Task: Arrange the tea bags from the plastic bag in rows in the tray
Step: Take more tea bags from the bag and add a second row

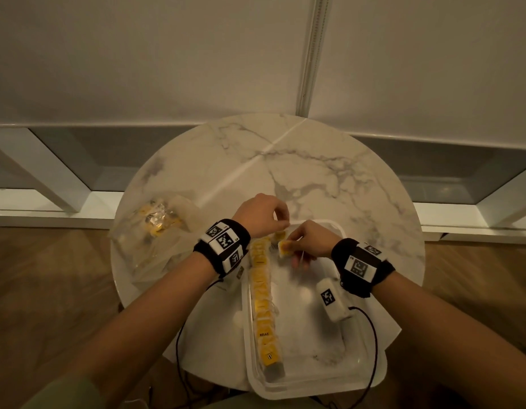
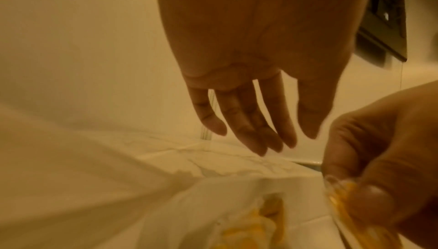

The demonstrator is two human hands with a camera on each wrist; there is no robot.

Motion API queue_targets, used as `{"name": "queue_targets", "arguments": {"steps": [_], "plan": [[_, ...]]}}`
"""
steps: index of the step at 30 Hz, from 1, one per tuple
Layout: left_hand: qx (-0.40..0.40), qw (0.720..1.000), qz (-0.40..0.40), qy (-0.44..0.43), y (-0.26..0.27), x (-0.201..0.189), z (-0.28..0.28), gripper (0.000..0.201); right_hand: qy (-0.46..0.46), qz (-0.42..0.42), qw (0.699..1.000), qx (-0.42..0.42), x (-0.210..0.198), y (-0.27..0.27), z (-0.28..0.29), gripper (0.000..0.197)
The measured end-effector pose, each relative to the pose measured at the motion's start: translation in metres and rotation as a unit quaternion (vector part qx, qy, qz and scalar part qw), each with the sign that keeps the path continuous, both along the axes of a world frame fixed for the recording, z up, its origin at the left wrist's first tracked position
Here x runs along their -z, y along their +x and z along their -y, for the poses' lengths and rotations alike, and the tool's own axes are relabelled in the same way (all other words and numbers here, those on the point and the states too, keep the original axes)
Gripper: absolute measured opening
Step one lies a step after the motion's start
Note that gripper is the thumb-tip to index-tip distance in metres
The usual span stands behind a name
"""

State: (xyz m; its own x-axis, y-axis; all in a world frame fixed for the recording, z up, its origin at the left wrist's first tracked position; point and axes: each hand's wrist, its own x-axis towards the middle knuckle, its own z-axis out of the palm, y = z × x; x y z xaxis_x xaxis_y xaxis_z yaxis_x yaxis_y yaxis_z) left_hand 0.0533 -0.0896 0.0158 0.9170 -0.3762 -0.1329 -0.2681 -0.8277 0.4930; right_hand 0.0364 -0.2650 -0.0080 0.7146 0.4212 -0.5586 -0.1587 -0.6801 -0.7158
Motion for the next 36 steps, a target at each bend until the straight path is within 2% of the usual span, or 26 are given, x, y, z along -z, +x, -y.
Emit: {"name": "queue_targets", "arguments": {"steps": [3,10,19,28,36], "plan": [[0.044,0.997,-0.054,0.021,-0.008,-0.001,0.001,0.006,0.015,0.006,1.0,0.003,-0.008,0.002,0.004,0.023],[0.067,0.994,-0.061,0.062,-0.009,0.001,0.007,0.008,0.047,-0.019,0.998,0.029,0.0,-0.004,0.011,0.022],[0.029,0.983,0.009,0.18,-0.012,0.01,0.018,0.004,-0.096,-0.041,0.993,0.064,0.02,-0.004,0.013,0.029],[0.009,0.966,0.061,0.252,-0.012,0.008,0.02,0.009,-0.067,-0.041,0.994,0.076,0.022,-0.006,0.0,0.021],[0.005,0.96,0.043,0.276,-0.009,0.005,0.02,0.014,-0.066,-0.035,0.994,0.074,0.023,-0.005,-0.01,0.004]]}}
